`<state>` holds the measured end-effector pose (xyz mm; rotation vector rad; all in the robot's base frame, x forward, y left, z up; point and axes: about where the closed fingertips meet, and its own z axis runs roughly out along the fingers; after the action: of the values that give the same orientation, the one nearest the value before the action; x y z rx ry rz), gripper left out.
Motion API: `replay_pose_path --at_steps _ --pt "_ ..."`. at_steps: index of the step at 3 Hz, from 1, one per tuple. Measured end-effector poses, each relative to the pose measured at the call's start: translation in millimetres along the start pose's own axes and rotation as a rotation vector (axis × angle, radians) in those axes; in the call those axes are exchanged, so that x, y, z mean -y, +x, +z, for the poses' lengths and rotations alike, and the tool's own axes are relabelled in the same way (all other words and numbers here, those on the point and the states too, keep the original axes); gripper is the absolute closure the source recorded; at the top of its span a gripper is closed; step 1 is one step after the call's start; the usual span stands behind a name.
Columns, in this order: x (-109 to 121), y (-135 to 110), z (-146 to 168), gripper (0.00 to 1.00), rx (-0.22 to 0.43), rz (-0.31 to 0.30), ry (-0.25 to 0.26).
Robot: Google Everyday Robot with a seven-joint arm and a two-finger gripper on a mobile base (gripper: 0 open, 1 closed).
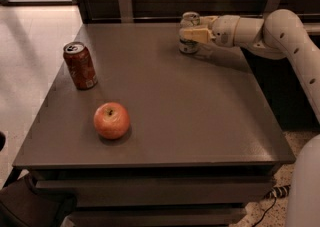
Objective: Move 7up can near apple
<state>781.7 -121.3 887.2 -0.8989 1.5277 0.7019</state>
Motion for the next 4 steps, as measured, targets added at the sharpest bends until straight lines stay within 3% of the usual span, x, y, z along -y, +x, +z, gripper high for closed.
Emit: replay_pose_path --at_steps 2,4 --pt "-3.3 0.3 6.5 0.96 0.001 0.001 -0.01" --pt "-4.6 0.2 9.0 1.0 0.001 0.002 -0.014"
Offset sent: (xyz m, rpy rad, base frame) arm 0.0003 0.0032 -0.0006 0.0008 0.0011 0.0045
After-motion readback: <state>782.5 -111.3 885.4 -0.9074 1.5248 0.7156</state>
